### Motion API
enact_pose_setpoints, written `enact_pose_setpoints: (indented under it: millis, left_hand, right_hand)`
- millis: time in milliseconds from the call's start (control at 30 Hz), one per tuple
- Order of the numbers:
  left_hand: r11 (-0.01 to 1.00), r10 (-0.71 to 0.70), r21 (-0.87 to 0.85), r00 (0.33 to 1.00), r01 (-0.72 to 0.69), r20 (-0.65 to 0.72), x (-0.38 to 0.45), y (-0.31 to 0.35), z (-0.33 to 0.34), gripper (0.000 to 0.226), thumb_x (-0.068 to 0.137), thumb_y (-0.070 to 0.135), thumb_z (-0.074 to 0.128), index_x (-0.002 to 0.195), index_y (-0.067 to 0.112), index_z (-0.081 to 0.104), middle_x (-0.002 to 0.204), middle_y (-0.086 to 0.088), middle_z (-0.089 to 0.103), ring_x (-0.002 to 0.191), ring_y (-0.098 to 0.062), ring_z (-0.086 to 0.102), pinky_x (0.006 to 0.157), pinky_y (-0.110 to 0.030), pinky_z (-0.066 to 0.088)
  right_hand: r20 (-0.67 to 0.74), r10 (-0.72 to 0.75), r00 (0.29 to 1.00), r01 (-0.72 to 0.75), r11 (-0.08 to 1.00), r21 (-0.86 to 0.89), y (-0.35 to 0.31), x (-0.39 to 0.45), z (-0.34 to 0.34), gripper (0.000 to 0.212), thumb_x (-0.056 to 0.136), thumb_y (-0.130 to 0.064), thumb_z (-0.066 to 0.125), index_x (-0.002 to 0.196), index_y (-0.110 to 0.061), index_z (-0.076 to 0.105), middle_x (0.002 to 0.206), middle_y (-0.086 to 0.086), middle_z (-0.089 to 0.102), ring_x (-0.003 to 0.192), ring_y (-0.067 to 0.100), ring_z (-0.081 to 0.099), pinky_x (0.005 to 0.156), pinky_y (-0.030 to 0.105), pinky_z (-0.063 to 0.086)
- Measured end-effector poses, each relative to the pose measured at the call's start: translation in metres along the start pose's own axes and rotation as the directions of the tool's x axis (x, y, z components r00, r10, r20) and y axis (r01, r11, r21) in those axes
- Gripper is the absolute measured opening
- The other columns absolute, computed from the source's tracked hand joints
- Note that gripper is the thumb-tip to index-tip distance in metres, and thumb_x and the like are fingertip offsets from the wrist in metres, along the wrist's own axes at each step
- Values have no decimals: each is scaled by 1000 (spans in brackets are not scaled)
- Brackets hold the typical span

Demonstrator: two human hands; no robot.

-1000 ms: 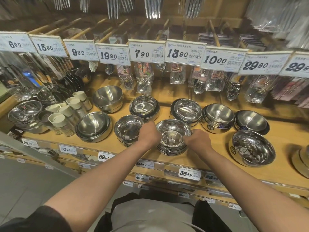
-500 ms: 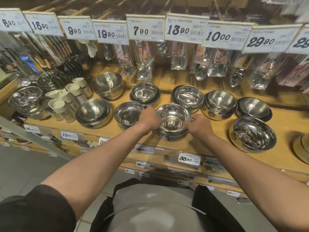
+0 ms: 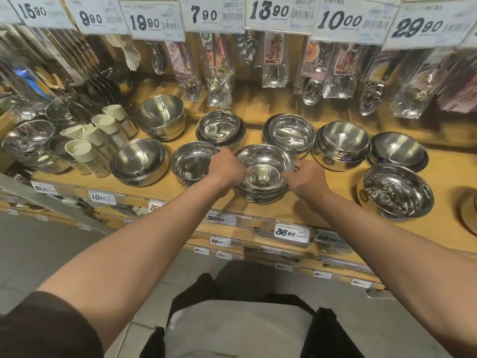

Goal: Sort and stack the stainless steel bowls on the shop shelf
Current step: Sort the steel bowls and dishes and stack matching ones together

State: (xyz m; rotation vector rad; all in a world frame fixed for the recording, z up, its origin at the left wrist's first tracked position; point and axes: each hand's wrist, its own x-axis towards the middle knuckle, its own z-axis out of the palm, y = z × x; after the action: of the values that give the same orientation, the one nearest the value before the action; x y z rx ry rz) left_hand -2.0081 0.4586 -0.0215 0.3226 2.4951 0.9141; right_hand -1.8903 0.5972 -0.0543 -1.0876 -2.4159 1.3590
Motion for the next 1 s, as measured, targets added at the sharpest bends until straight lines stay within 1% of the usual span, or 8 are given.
enact_pose_setpoints:
  millis: [167, 300, 400, 600, 667, 800, 900, 1000]
  left_hand:
    - [997, -43, -66, 999, 43, 11, 8, -1, 1, 34, 88, 4, 62, 121, 0, 58, 112, -16, 64, 93, -32, 68, 77, -49, 63]
    - [991, -47, -124, 998, 52, 42, 17, -7, -1, 23, 85, -1, 65, 108, 1, 61, 106, -16, 67, 93, -33, 69, 80, -50, 62]
    - [986, -38, -159, 998, 44, 45, 20, -10, -2, 18, 84, -4, 65, 97, 6, 58, 103, -17, 66, 94, -34, 69, 79, -53, 62]
    - [988, 39, -154, 998, -31, 50, 21, -18, 2, 27, 83, -5, 63, 109, 1, 59, 105, -17, 66, 97, -35, 68, 81, -51, 61]
    - [992, 72, -105, 996, -66, 47, 20, -20, 3, 25, 85, -1, 62, 110, 1, 58, 106, -16, 66, 90, -29, 67, 74, -40, 60]
    - [994, 109, -12, 991, -108, 80, 14, -21, 2, 32, 85, 2, 56, 116, -6, 61, 108, -20, 68, 89, -30, 65, 57, -27, 41]
    - [995, 88, -59, 990, -82, 109, 15, -22, 0, 18, 83, -1, 55, 99, -2, 63, 85, -11, 63, 74, -25, 58, 50, -27, 38]
    - [989, 77, -133, 986, -57, 147, 17, -21, -3, 8, 82, -6, 56, 87, -4, 61, 84, -18, 65, 80, -33, 63, 67, -35, 55]
  right_hand:
    - [66, -37, 997, 44, 994, -97, 0, 5, -1, 45, 90, -1, 56, 53, -14, 34, 56, 3, 35, 54, 18, 30, 50, 30, 21]
    - [13, 0, 1000, 1, 995, -98, -1, 9, -1, 30, 90, -7, 59, 61, -14, 51, 64, 3, 53, 60, 16, 45, 54, 28, 33]
    - [-16, -16, 1000, 15, 997, -70, 1, 4, 3, 34, 91, -9, 61, 59, -16, 53, 66, -2, 56, 64, 14, 48, 56, 28, 36]
    - [-29, -7, 1000, 6, 1000, -29, 6, -3, 13, 27, 93, -13, 57, 67, -19, 55, 69, 0, 57, 68, 19, 49, 64, 31, 36]
    - [-26, 34, 999, -34, 999, 30, 5, -2, 16, 24, 91, -16, 56, 67, -17, 55, 68, 1, 57, 69, 21, 50, 61, 32, 38]
    - [33, 147, 989, -151, 975, 162, 0, 0, 18, 23, 86, -29, 58, 92, -11, 72, 95, 9, 75, 96, 32, 69, 95, 49, 55]
    - [39, 175, 984, -179, 961, 210, -2, -3, 18, 36, 81, -32, 59, 100, -5, 73, 104, 16, 76, 105, 39, 69, 99, 57, 52]
    - [55, 193, 980, -201, 948, 246, -7, -4, 18, 40, 76, -34, 59, 98, -3, 70, 105, 19, 75, 105, 39, 69, 100, 58, 52]
